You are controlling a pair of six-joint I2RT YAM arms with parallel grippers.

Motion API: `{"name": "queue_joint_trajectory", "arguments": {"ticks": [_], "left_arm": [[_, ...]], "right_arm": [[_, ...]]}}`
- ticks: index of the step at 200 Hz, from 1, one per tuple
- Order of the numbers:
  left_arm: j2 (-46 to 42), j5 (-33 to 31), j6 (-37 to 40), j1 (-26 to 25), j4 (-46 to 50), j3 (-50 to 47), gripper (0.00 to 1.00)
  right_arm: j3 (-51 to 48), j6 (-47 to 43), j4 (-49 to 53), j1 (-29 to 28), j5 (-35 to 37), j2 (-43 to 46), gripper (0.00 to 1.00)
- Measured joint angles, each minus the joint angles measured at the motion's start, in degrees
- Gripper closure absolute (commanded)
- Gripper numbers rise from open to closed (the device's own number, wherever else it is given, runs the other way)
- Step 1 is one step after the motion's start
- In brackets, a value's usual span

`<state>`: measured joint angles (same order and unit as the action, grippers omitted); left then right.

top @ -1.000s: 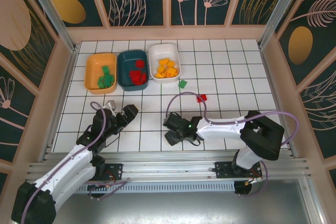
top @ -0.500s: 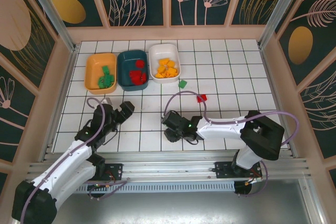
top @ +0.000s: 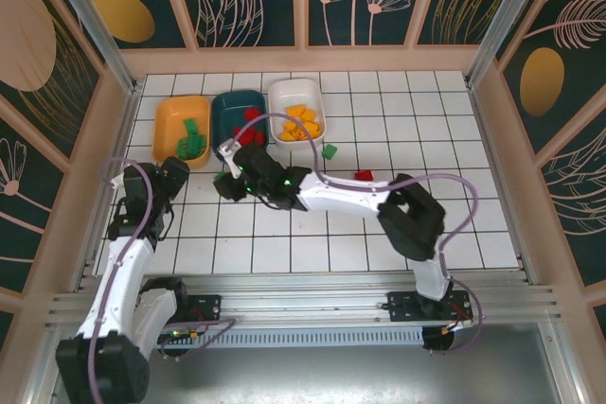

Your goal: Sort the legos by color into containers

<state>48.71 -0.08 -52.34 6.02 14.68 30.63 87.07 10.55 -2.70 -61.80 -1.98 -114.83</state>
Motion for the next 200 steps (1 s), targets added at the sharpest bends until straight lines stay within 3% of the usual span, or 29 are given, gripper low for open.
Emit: {"name": "queue_joint_trajectory", "arguments": {"ticks": [16, 36, 123, 129, 130, 131, 135, 142, 169, 200], "left_arm": [[2.3, 6.0, -0.3, 3.5, -2.2, -2.8, 0.02], [2.4, 10.2, -0.2, 4.2, -2.4, -6.0, 0.01], [-3.0, 17.1, 0.9, 4.2, -2.5, -10.4, 0.02], [-3.3, 17.6, 0.9, 4.2, -2.4, -10.8, 0.01], [-3.3, 17.7, 0.9, 4.2, -2.4, -10.9, 0.02], [-3.4, 17.7, 0.9, 4.2, -2.4, -11.0, 0.02], [-3.6, 18.1, 0.9, 4.2, -2.5, -11.3, 0.02], [-4.1, 18.7, 0.8, 4.2, -2.7, -11.8, 0.01], [-4.8, 21.9, 0.9, 4.2, -4.8, -13.6, 0.01], [-4.7, 24.7, 1.2, 4.2, -5.6, -13.8, 0.01]], "right_arm": [[6.6, -0.7, -0.4, 1.5, -1.7, -6.0, 0.65], [13.5, -1.8, -0.4, 3.5, -3.2, -12.6, 0.65], [45.1, -5.6, 7.2, 7.6, -8.3, -32.5, 0.65], [47.9, -5.7, 7.7, 7.6, -8.5, -34.0, 0.57], [48.2, -5.6, 7.7, 7.6, -8.5, -34.2, 0.49], [48.5, -5.6, 7.8, 7.6, -8.5, -34.4, 0.49], [50.2, -5.8, 8.2, 7.7, -8.6, -35.3, 0.34], [53.0, -5.9, 8.7, 7.8, -8.6, -36.9, 0.22], [63.7, -7.2, 10.6, 8.5, -8.5, -43.8, 0.15], [62.9, -8.0, 11.5, 9.3, -8.0, -43.5, 0.15]]}}
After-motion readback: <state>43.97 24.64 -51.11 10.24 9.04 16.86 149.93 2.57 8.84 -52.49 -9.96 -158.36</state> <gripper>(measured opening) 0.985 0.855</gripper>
